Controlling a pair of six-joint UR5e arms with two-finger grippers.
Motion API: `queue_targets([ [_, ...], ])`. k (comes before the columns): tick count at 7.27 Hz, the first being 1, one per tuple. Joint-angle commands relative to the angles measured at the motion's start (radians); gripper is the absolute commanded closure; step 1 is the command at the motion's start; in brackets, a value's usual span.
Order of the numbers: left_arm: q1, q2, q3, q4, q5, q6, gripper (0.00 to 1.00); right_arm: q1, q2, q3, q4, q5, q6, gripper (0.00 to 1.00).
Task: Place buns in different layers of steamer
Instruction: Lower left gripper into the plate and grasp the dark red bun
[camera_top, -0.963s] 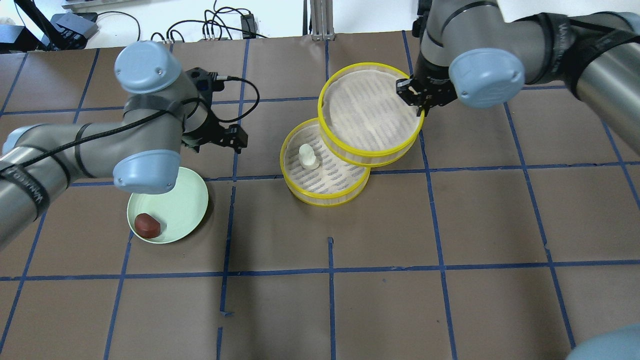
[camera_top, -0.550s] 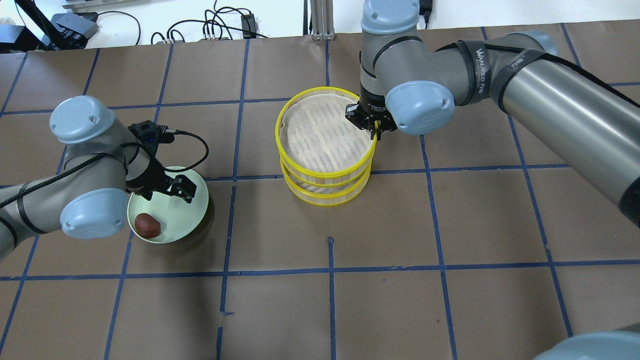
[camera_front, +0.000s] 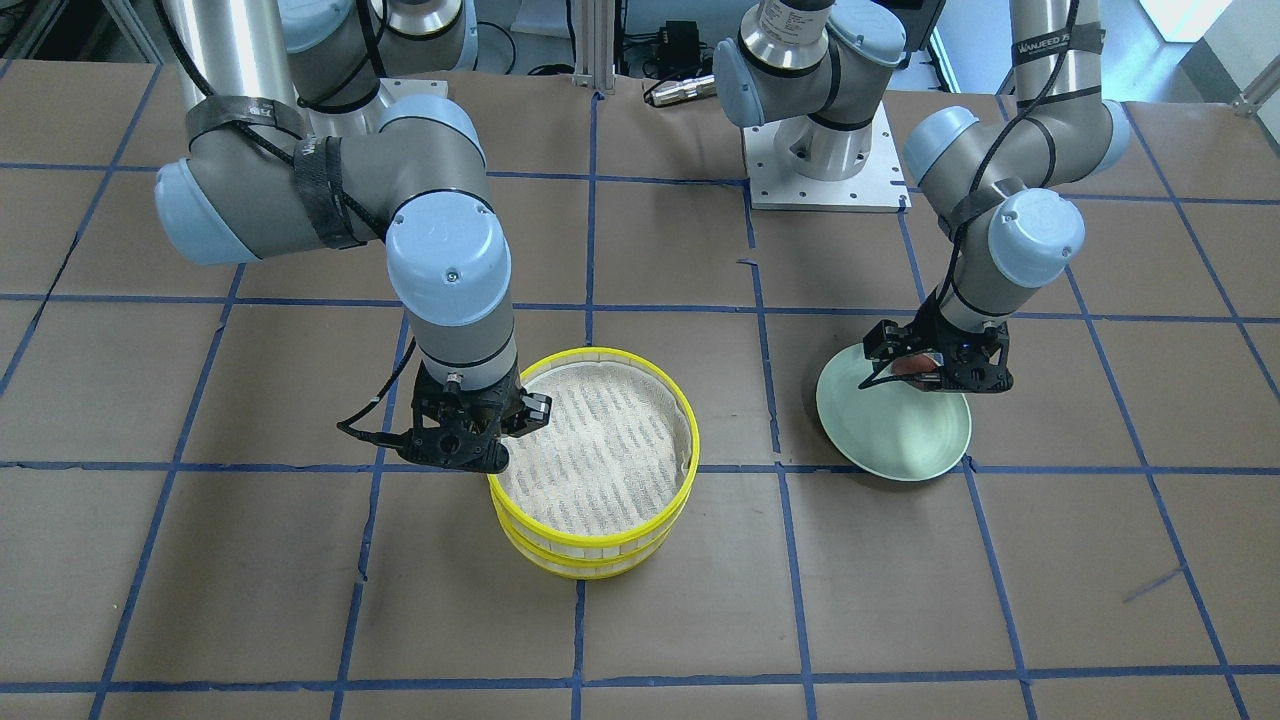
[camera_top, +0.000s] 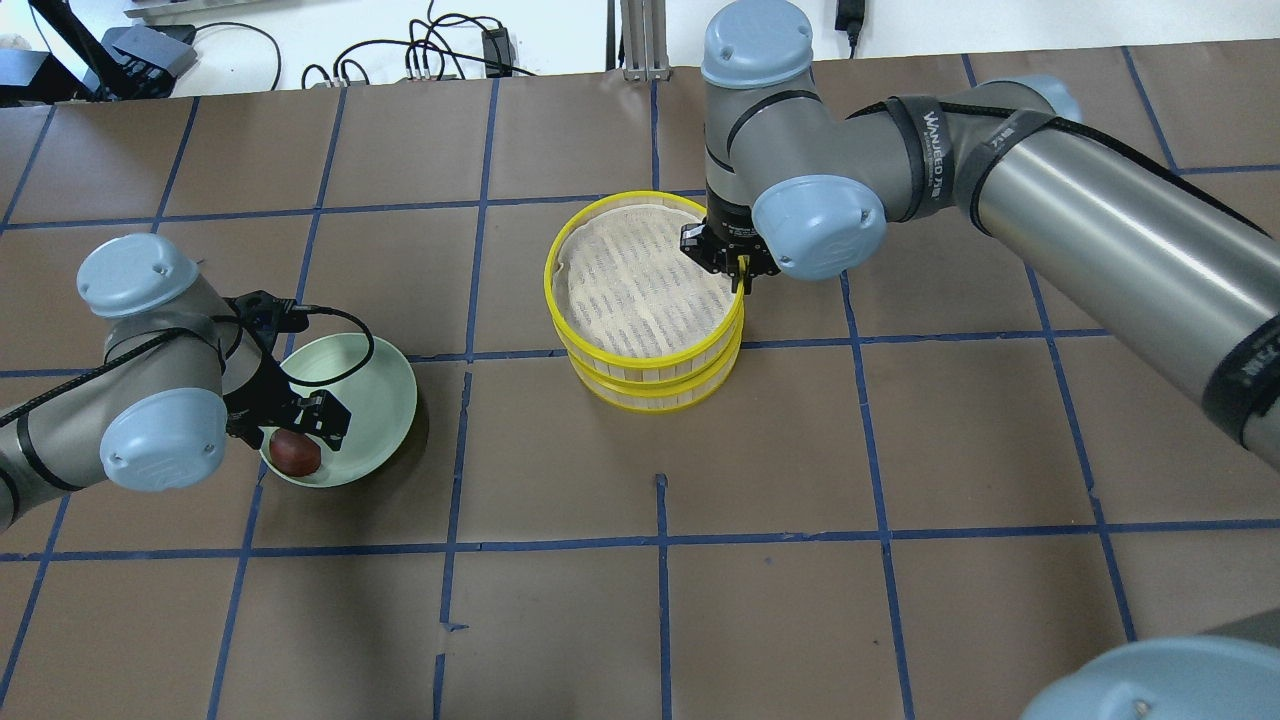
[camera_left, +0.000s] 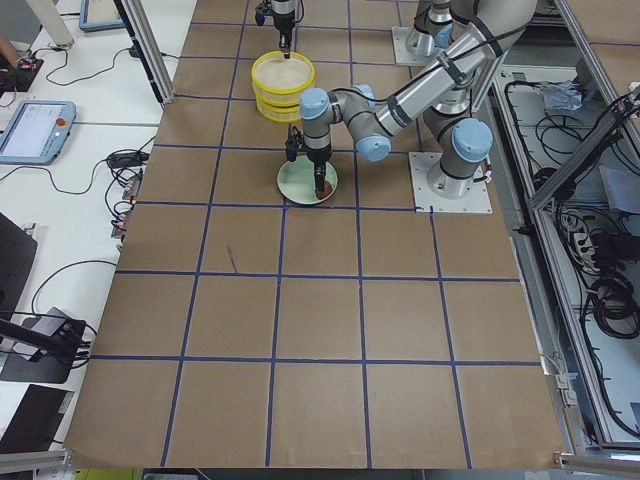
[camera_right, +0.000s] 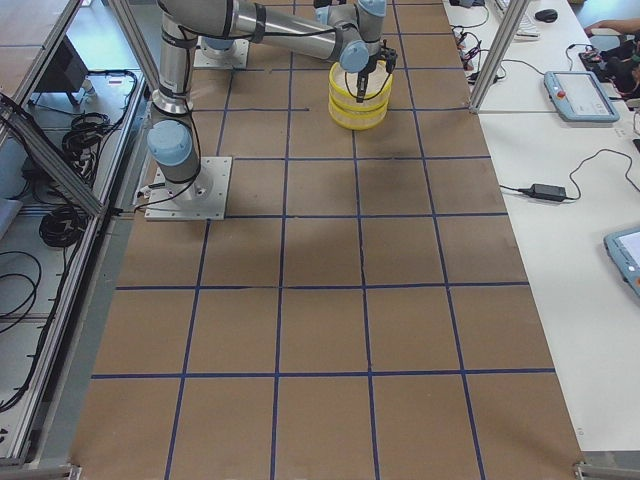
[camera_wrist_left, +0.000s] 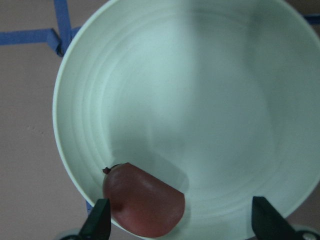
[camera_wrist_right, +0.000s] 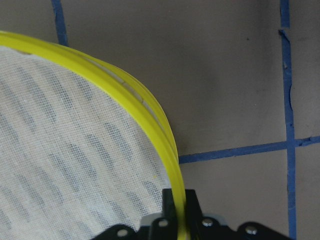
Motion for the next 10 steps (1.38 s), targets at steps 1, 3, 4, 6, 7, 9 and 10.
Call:
queue_targets([
  [1, 0.002, -0.020, 0.000, 0.002, 0.007, -0.002, 0.13, 0.002, 0.006, 0.004, 0.001, -0.014, -0.013, 0.89],
  [3, 0.002, -0.033, 0.005, 0.002, 0.010, 0.004, 0.70, 0.000, 0.006, 0.005, 0.001, -0.013, -0.010, 0.89],
  [4, 0.002, -0.033, 0.008, 0.008, 0.007, 0.002, 0.90, 0.002, 0.008, 0.005, 0.001, -0.013, -0.007, 0.88],
  [6, -0.005, -0.017, 0.061, 0.012, 0.007, 0.004, 0.98, 0.002, 0.008, 0.007, 0.001, -0.013, -0.001, 0.81],
  [7, -0.024, 0.002, 0.109, -0.001, 0.010, 0.002, 0.98, 0.000, 0.009, 0.008, 0.001, -0.013, 0.001, 0.81],
  [9, -0.057, 0.048, 0.125, -0.030, 0.001, -0.004, 0.98, 0.000, 0.013, 0.011, 0.002, -0.008, 0.001, 0.53],
  [10, -0.091, 0.071, 0.128, -0.029, -0.001, -0.005, 0.98, 0.000, 0.013, 0.010, 0.001, -0.006, 0.001, 0.45],
])
